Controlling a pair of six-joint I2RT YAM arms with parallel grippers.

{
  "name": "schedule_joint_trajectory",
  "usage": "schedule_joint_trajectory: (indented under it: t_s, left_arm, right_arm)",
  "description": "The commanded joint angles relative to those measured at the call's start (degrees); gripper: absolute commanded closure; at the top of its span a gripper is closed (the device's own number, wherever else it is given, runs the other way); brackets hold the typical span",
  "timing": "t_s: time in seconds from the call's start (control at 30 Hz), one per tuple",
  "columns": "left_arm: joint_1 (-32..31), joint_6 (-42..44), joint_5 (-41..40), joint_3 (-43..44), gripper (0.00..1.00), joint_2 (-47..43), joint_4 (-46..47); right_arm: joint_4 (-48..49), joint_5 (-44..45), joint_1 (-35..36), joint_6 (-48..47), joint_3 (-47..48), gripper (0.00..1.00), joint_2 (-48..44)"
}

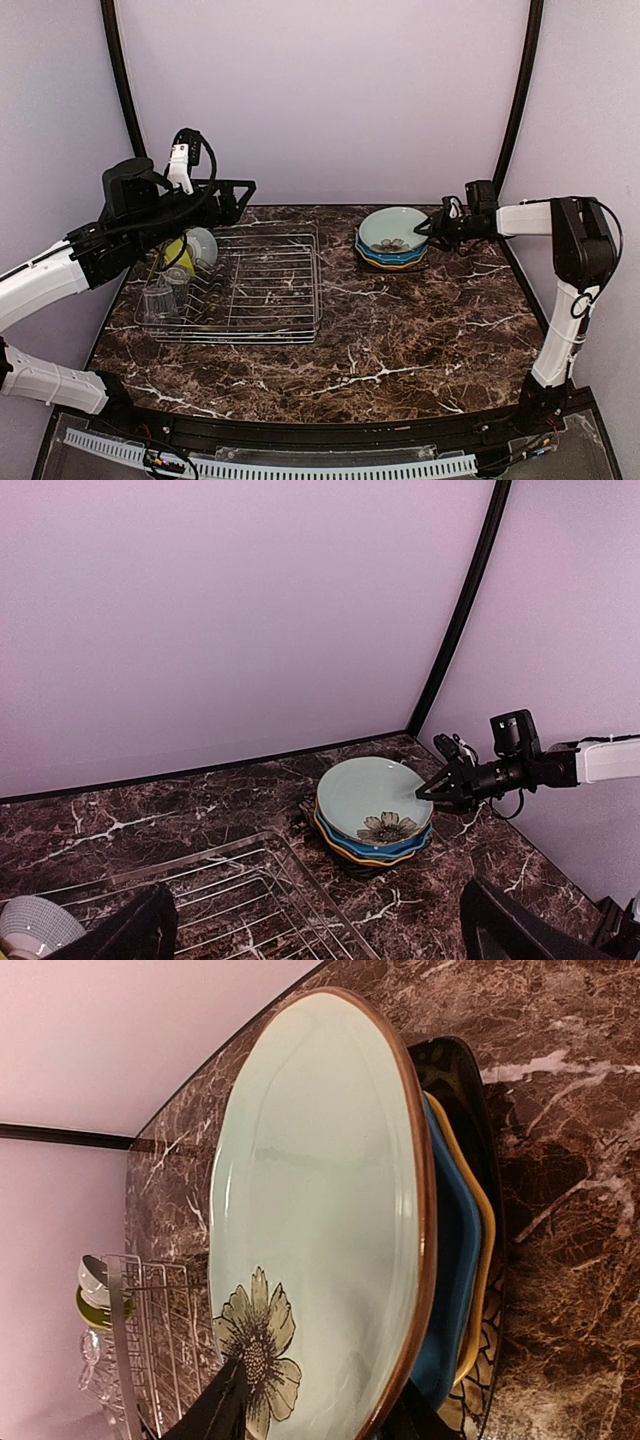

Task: Unload the mixed dishes from the dish rack
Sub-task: Place the plate with another plate.

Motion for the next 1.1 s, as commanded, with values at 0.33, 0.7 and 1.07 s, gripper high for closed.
schedule_joint_trajectory:
  t_s: [0.33,0.7,1.07]
  left_arm:
    - [0.08,0.68,-0.52,-0.83,0.01,-1.28,0.78]
    - [0.13,1.97,-1.19,0.62,0.01,-0.76,-1.82]
    - [0.11,3.19,-3.66,0.67,0.01,-1.87,-8.42]
  right_arm:
    - [-6.84,12.38,1.30,-10.90,2.55,0.48,-5.72]
    - [-7.43,12.28,-1.18,-12.81,1.66,0.41,-7.14]
    - [-7.71,7.78,-0.29,-16.74,7.54,0.46,-4.23]
